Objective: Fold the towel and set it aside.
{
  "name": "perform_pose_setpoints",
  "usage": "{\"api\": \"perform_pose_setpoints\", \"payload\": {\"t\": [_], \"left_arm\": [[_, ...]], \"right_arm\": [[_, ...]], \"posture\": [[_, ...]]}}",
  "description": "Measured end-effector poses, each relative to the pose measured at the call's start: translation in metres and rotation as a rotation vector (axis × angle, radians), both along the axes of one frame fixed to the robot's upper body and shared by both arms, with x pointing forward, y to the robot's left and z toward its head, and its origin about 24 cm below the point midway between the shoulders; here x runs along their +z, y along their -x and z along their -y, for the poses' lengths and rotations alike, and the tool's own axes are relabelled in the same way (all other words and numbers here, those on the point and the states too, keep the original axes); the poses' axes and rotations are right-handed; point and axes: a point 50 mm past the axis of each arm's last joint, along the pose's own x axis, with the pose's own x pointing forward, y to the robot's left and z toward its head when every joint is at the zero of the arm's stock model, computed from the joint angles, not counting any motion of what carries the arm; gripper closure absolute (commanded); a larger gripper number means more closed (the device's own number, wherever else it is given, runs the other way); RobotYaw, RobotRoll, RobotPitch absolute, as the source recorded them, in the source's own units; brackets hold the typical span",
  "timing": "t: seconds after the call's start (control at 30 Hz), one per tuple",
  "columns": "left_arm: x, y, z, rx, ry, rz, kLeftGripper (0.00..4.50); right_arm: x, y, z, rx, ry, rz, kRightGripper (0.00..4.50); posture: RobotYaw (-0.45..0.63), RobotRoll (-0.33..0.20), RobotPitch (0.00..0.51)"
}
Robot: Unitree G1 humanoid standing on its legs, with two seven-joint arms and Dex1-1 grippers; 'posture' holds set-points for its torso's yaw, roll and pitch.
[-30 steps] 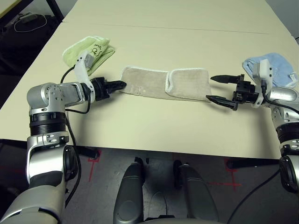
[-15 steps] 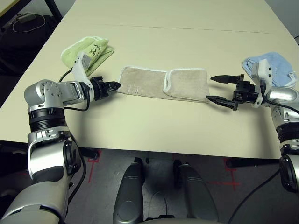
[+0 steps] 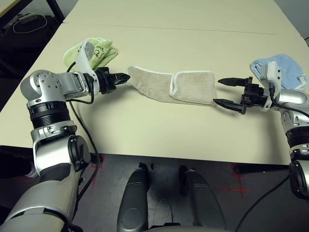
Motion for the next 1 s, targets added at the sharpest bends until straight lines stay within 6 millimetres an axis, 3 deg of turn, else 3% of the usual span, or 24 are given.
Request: {"api": "perform_pose_setpoints", "payload": {"t": [0.17,0.33,0.57,0.8,1.0], "left_arm": [[0.017,0.005,0.033,-0.129,0.037,0.064,4.49],[0.025,0.009,0.058,-0.234,0.067,0.083,4.49],[0.03,0.012,0.063,-0.274,0.049,0.106,4.49],[0.025,0.012,0.059,-0.281,0.011,0.092,4.49],[0.025,0.01,0.069,-0.315,0.016,0.089,4.49]], "right_arm": [[0.003,-0.002,0.001,-0.013,-0.003,0.006,0.0],[0.005,0.0,0.014,-0.059,-0.042,-0.052,0.0],[-0.001,0.02,0.043,-0.064,0.002,-0.119,0.0],[0.003,0.026,0.048,-0.026,0.05,-0.095,0.0],[0.004,0.026,0.05,-0.004,0.105,-0.069,0.0]], "posture": [[0.06,0.0,0.223],[0.05,0.0,0.224],[0.03,0.0,0.226],[0.03,0.0,0.229],[0.04,0.0,0.23]]}}
